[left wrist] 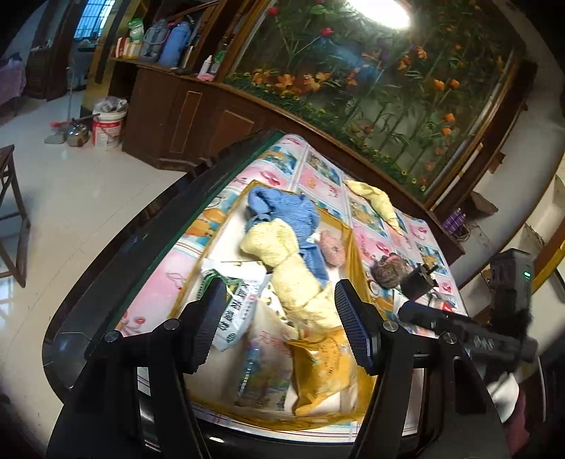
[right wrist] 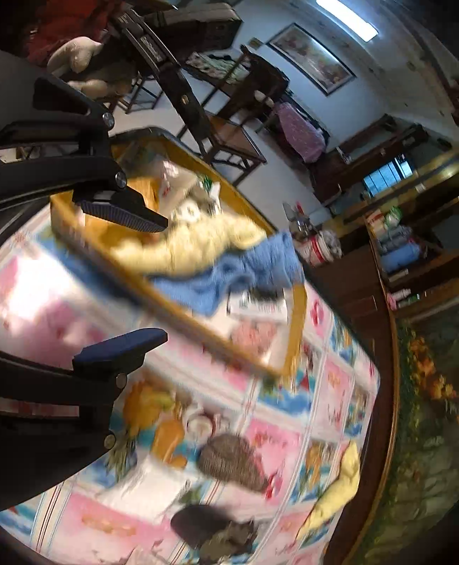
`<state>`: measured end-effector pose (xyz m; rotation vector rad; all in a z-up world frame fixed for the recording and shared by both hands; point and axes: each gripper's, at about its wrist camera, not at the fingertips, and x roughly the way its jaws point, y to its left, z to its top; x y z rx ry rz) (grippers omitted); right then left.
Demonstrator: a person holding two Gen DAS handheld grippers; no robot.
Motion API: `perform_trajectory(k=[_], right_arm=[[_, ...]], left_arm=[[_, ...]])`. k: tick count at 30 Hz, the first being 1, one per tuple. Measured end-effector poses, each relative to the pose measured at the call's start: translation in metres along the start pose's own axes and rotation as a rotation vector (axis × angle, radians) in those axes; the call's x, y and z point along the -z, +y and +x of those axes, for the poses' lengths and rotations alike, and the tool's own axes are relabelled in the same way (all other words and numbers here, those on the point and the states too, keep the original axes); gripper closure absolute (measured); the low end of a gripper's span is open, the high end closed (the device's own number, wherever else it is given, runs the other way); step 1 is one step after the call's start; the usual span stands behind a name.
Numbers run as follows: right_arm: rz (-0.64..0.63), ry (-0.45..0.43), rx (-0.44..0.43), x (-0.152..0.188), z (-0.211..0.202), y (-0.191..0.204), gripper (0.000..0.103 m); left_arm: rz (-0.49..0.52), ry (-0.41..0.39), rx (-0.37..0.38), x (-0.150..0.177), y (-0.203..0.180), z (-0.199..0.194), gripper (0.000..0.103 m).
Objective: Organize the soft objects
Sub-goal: 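Grasp the brown knitted hedgehog with the left tool while the right tool grasps a white packet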
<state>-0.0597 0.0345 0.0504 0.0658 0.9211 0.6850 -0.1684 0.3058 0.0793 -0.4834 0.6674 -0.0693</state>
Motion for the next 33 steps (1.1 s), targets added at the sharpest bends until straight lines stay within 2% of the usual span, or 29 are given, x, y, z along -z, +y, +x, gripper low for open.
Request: perform_trajectory(k=[2, 6, 9, 11, 13, 14, 15, 16, 17, 20, 22, 26, 28, 29, 31, 33], right_arm=[[0.103, -0.014, 0.092, -0.004, -0.008, -0.043, 0.047], [0.234, -0.033, 0.163, -0.023, -0.012, -0.097, 0.047], [0.266, -0.042, 0.25, -0.043, 0.006, -0.109, 0.047], [0.276, -0.029, 0.278, -0.053, 0.025, -0.118, 0.047], [0.217, -0.04, 0.352, -0.062, 0.034, -0.109, 0.046], [0.197, -0.026, 0.351, -0.065, 0.038, -0.105, 0.046], [0.176, -0.01, 0.364, -0.067, 0.042, -0.1, 0.048], [0.149, 0.003, 0.377, -0.068, 0.045, -0.096, 0.057], [0.13, 0.03, 0.37, -0.065, 0.049, -0.094, 0.064], [0.06, 0.055, 0.348, -0.055, 0.048, -0.084, 0.064], [0.037, 0.094, 0.269, -0.042, 0.043, -0.076, 0.065], [-0.033, 0.211, 0.056, -0.005, 0.02, -0.052, 0.063], [0.002, 0.15, -0.018, 0.005, -0.011, -0.058, 0.06], [0.025, 0.107, -0.017, 0.006, -0.026, -0.066, 0.055], [0.046, 0.03, 0.055, 0.005, -0.051, -0.084, 0.034], [0.062, 0.0, 0.161, 0.008, -0.059, -0.101, 0.033]], left_arm=[[0.013, -0.002, 0.012, 0.001, -0.007, 0.001, 0.039], [0.028, 0.006, 0.041, 0.004, -0.02, 0.005, 0.039], [0.049, 0.015, 0.049, 0.006, -0.03, 0.006, 0.039], [0.061, 0.019, 0.052, 0.007, -0.035, 0.005, 0.039], [0.081, 0.021, 0.052, 0.007, -0.039, 0.004, 0.039], [0.09, 0.023, 0.049, 0.007, -0.042, 0.003, 0.039], [0.098, 0.023, 0.048, 0.007, -0.044, 0.003, 0.039], [0.105, 0.023, 0.05, 0.008, -0.047, 0.004, 0.039], [0.109, 0.024, 0.05, 0.008, -0.049, 0.004, 0.039], [0.121, 0.034, 0.056, 0.009, -0.056, 0.008, 0.039], [0.137, 0.042, 0.057, 0.01, -0.062, 0.009, 0.039], [0.156, 0.055, 0.074, 0.014, -0.075, 0.013, 0.039], [0.171, 0.077, 0.088, 0.019, -0.083, 0.017, 0.039], [0.182, 0.091, 0.093, 0.021, -0.089, 0.02, 0.039], [0.206, 0.116, 0.107, 0.027, -0.1, 0.026, 0.039], [0.237, 0.141, 0.121, 0.035, -0.115, 0.031, 0.039]])
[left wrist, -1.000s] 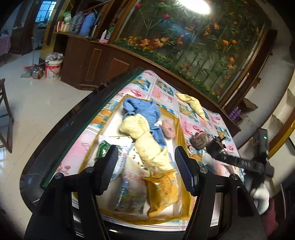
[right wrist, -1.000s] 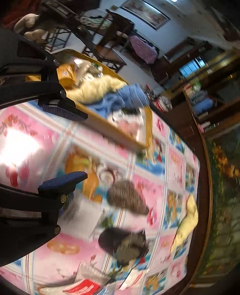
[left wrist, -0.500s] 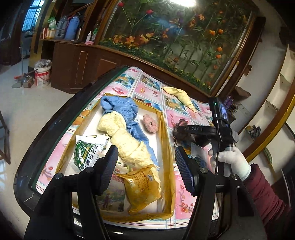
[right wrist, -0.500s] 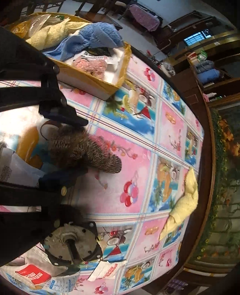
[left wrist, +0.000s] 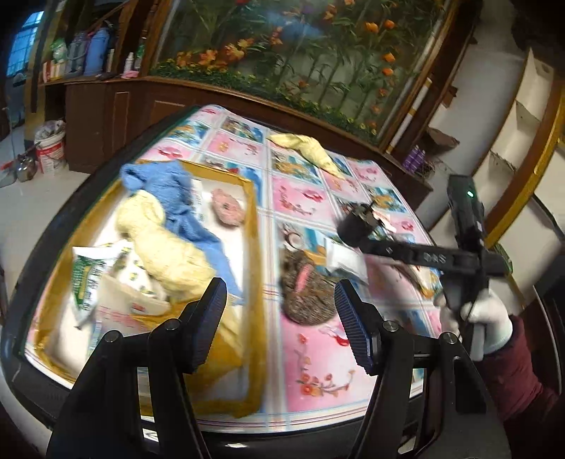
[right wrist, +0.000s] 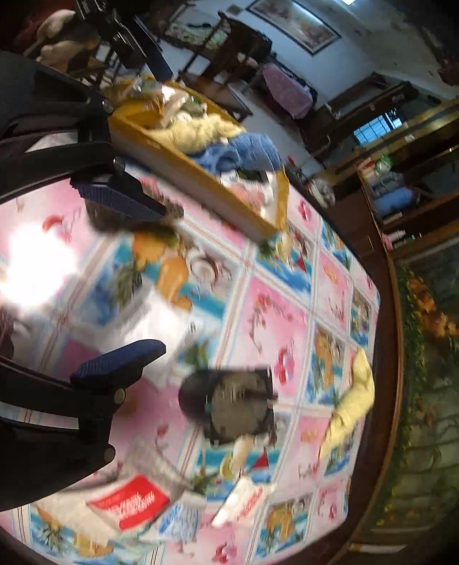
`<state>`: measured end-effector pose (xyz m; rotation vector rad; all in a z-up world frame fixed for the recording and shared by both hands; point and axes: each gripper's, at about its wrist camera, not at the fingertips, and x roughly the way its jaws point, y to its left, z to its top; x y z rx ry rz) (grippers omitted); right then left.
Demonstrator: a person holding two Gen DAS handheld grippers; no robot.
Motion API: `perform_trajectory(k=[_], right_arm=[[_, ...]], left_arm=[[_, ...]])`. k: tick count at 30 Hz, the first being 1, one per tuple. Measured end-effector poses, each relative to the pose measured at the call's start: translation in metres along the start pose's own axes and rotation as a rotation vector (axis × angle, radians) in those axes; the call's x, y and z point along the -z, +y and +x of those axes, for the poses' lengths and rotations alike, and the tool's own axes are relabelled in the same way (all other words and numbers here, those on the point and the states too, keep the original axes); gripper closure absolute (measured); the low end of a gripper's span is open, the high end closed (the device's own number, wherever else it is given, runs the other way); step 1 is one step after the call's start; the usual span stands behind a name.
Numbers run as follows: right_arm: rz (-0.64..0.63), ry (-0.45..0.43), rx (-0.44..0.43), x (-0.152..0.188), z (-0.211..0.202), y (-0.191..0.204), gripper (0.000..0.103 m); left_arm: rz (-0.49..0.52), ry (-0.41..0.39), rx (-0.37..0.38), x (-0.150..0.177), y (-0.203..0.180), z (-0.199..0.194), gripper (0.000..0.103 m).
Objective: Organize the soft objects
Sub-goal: 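Grasp the brown knitted hedgehog with the left tool while the right tool grasps a white packet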
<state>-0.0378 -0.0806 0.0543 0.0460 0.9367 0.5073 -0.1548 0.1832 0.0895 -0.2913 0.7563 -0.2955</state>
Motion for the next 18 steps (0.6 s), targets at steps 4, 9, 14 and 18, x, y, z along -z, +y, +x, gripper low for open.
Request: perform_trajectory(k=[4, 9, 14, 18], right_arm=[[-0.02, -0.006, 0.06, -0.003, 0.012, -0.015, 0.033], [-0.126, 0.069, 0.088, -0.021, 0.059, 0.0, 0.033], [-0.197, 0.11, 0.168, -0.007, 0.083, 0.008, 0.033], [-0.176, 0.117, 0.188, 0.0, 0.07, 0.005, 0.066]], left_arm=[[0.06, 0.07, 0.009, 0.008, -0.027, 0.019, 0.039], [0.118, 0.13, -0.001, 0.019, -0.052, 0.036, 0.039], [0.141, 0.151, -0.034, 0.019, -0.059, 0.051, 0.039], [0.164, 0.166, -0.083, 0.01, -0.062, 0.075, 0.039]])
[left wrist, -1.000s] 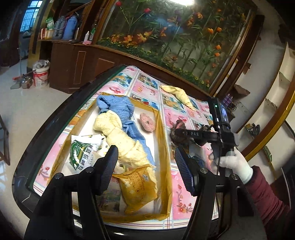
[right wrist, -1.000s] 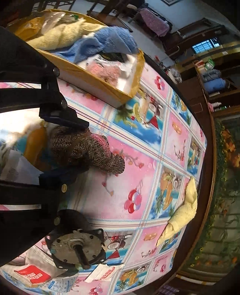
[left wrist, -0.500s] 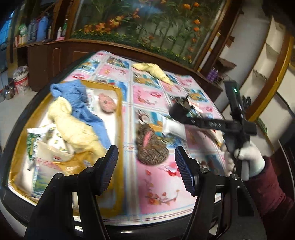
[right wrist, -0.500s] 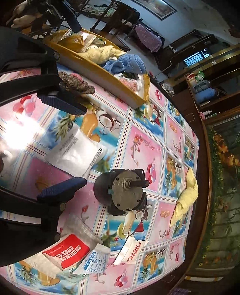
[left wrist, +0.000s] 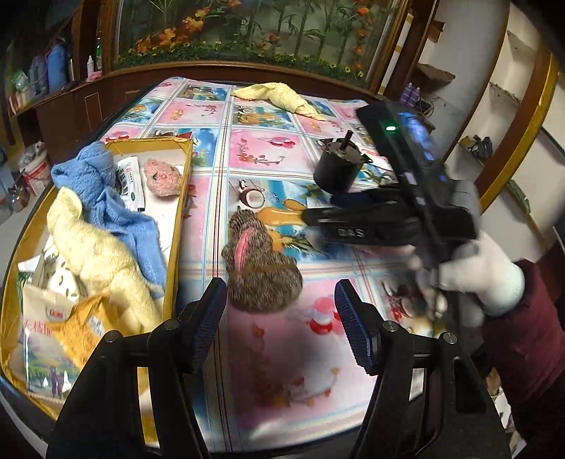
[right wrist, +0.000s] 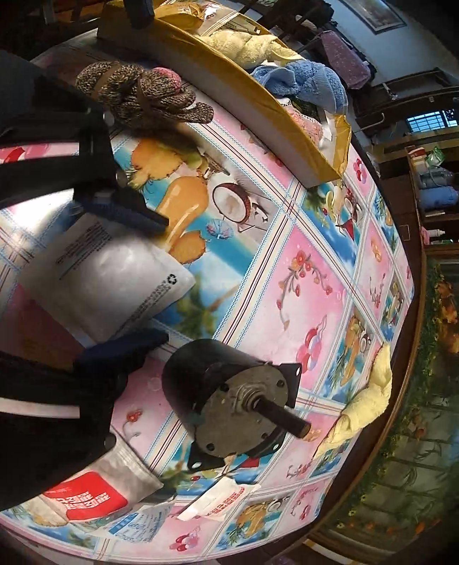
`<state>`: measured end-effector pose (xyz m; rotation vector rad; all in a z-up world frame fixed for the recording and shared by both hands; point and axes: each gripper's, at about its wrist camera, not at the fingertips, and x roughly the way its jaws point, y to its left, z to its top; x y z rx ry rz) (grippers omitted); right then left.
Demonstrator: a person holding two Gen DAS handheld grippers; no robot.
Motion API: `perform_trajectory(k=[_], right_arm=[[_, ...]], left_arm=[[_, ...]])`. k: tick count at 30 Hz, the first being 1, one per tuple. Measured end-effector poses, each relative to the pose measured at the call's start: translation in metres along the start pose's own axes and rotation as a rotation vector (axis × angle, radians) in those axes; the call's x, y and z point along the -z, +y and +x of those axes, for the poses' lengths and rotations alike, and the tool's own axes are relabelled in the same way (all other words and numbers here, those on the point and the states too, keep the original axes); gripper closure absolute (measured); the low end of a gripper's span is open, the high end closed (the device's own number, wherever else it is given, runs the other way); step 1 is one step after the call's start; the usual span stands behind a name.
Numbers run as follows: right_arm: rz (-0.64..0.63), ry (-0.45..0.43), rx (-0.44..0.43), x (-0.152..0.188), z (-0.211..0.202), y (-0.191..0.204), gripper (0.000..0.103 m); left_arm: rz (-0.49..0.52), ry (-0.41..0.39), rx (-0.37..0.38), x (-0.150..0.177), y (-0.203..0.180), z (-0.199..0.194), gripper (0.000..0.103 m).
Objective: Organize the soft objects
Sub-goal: 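Grasp the brown knitted hedgehog with the left tool while the right tool grasps a white packet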
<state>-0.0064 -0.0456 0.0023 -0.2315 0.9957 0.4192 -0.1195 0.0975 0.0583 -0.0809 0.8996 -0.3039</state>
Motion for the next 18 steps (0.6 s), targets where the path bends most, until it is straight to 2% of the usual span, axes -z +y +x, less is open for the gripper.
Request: perform_trajectory(k=[1, 5, 7, 8, 9, 12, 14, 15, 18], right_arm=[[0.01, 0.009, -0.001, 0.001, -0.002, -0.001, 0.07], [0.021, 0.022, 0.003, 0.015, -0.01, -0.002, 0.071], [0.028, 0.017, -0.029, 0.023, -0.015, -0.003, 0.068], [0.034, 0.006, -0.075, 0.027, -0.018, -0.005, 0.068], [0.038, -0.002, -0.119, 0.03, -0.02, -0.008, 0.065], [0.013, -0.003, -0.143, 0.042, -0.027, -0.012, 0.033], [-0.018, -0.007, -0.135, 0.049, -0.03, -0.012, 0.031], [-0.029, 0.0, -0.141, 0.051, -0.03, -0.012, 0.031], [-0.072, -0.007, -0.141, 0.057, -0.031, -0.008, 0.03]], left_arm=[[0.01, 0.009, -0.016, -0.004, -0.002, 0.008, 0.039], [0.06, 0.075, -0.102, -0.015, -0.011, 0.045, 0.039], [0.081, 0.106, -0.14, -0.016, -0.013, 0.062, 0.036], [0.106, 0.109, -0.181, -0.016, -0.016, 0.07, 0.033], [0.12, 0.114, -0.203, -0.016, -0.017, 0.075, 0.026], [0.166, 0.112, -0.219, -0.012, -0.022, 0.084, 0.024], [0.17, 0.094, -0.221, -0.012, -0.021, 0.081, 0.036], [0.171, 0.085, -0.221, -0.012, -0.019, 0.078, 0.05], [0.129, 0.072, -0.163, -0.015, -0.008, 0.067, 0.052]])
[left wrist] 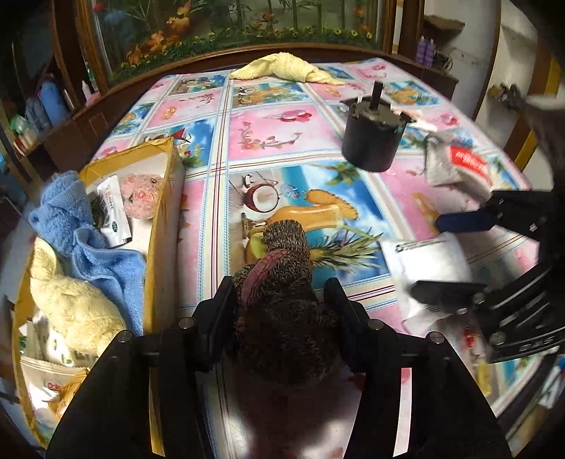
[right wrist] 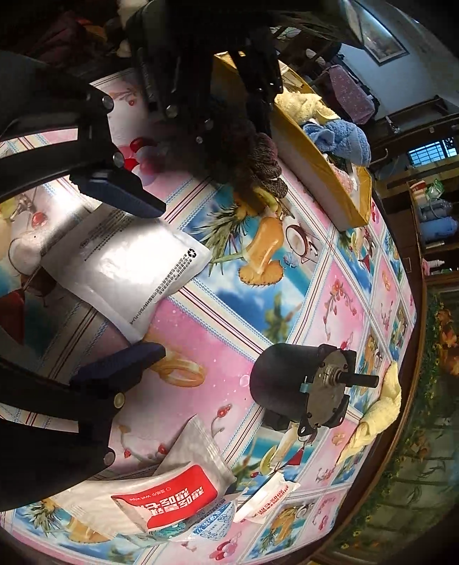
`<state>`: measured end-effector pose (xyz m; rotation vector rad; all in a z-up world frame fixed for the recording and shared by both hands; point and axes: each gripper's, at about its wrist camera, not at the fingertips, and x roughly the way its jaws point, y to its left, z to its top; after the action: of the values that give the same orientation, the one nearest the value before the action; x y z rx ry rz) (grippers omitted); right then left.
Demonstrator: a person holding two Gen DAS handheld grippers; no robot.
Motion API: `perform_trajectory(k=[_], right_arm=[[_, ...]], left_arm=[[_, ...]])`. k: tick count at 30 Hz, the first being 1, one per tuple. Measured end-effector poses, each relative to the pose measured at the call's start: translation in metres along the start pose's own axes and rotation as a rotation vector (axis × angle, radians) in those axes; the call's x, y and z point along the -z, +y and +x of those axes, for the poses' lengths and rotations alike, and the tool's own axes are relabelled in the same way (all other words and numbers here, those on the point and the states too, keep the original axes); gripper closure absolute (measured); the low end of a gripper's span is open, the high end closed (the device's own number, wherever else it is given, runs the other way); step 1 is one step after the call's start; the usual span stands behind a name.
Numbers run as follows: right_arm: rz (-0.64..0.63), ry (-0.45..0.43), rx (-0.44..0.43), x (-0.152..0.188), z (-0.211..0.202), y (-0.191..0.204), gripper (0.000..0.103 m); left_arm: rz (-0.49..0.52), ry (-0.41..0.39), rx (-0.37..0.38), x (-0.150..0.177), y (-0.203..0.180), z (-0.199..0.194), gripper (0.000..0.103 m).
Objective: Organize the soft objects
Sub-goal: 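Grasp the brown knitted hedgehog with the left tool while the right tool grasps a white packet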
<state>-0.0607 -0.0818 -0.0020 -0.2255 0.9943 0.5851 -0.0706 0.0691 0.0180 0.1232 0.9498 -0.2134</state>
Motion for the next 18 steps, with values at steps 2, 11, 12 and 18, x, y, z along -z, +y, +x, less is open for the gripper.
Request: perform_trajectory(k=[2, 11, 12, 18], right_arm=[[-0.032, -0.005, 0.009, 0.001, 0.002, 0.006, 0.029], [-0.05, -0.027, 0.057, 0.013, -0.004, 0.022, 0.037], [-0.037, -0.038, 0.08, 0.015, -0.007, 0.023, 0.048], [0.072, -0.046, 0.043, 0.025, -0.02, 0.012, 0.086]], left_arm=[[-0.018, -0.003, 0.015, 0.001, 0.003, -0.004, 0.052], [-0.127, -0.084, 0.159, 0.005, 0.021, -0.041, 0.052], [-0.148, -0.095, 0.181, 0.006, 0.026, -0.048, 0.052], [-0.237, -0.169, 0.214, 0.018, 0.058, -0.089, 0.052]])
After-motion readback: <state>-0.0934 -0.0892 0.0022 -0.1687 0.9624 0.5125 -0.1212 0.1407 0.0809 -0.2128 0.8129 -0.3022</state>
